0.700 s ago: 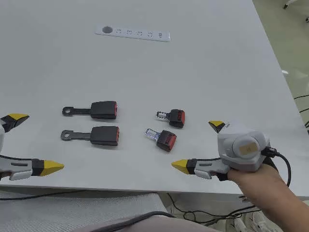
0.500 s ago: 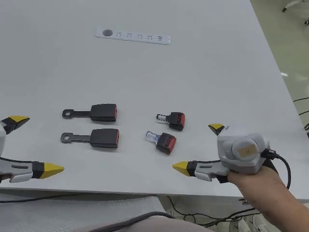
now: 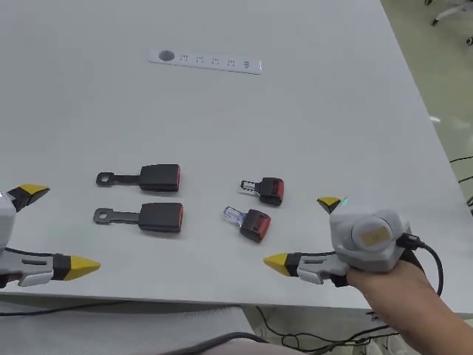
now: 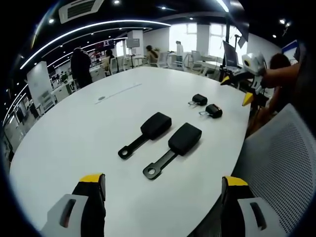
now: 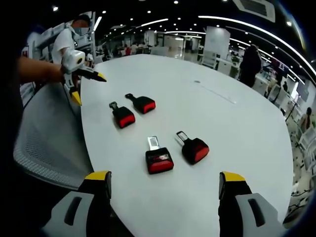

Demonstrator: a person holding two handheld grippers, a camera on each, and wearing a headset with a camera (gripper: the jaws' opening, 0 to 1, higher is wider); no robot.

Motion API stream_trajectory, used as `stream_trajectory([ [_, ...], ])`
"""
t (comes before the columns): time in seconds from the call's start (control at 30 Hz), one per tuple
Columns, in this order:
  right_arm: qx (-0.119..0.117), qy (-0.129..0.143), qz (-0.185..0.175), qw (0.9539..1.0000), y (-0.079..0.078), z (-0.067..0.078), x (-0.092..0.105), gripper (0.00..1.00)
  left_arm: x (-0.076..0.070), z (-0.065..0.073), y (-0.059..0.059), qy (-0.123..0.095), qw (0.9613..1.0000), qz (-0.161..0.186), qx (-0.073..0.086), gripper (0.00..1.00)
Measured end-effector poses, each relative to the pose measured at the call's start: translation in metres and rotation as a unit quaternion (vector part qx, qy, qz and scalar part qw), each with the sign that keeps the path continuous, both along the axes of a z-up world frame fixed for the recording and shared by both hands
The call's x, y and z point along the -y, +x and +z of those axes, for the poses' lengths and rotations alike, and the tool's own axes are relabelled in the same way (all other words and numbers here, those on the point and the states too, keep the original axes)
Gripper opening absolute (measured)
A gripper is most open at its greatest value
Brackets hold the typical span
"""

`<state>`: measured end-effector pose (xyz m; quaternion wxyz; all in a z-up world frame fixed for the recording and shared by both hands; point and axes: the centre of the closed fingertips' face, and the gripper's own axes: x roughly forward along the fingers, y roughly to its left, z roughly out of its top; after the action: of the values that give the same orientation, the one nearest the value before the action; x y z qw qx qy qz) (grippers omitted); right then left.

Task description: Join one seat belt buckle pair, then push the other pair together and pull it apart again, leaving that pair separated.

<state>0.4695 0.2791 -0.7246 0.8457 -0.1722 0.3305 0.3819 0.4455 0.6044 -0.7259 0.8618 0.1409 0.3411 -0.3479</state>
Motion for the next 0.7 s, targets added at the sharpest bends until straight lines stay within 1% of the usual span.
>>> stream_trajectory([
  [0.2, 0.005, 0.000, 0.002, 1.0000, 0.0031, 0.0007, -0.0004, 0.91, -0.0030, -0.0023, 0.0016, -0.001, 1.0000, 0.001, -0.001, 0.99],
  [0.33, 0.006, 0.005, -0.003, 1.0000, 0.0041, 0.0009, -0.0002, 0.92, -0.0035, -0.0028, 0.0021, 0.000, 1.0000, 0.001, -0.002, 0.99],
  [0.53, 0.003, 0.005, -0.007, 1.0000, 0.0019, -0.0007, 0.0002, 0.92, -0.0042, -0.0041, 0.0031, 0.000, 1.0000, 0.001, -0.003, 0.99],
  [0.6, 0.000, 0.004, -0.010, 0.9999, 0.0022, -0.0021, 0.0018, 0.91, -0.0048, -0.0052, 0.0033, 0.000, 1.0000, 0.001, -0.003, 0.99],
  [0.67, -0.005, -0.006, -0.014, 0.9999, 0.0028, -0.0054, 0.0056, 0.90, -0.0056, -0.0067, 0.0032, 0.000, 1.0000, 0.001, -0.004, 0.99],
  [0.7, -0.004, -0.006, -0.014, 0.9999, 0.0030, -0.0047, 0.0053, 0.89, -0.0059, -0.0073, 0.0032, 0.000, 1.0000, 0.002, -0.004, 0.99],
])
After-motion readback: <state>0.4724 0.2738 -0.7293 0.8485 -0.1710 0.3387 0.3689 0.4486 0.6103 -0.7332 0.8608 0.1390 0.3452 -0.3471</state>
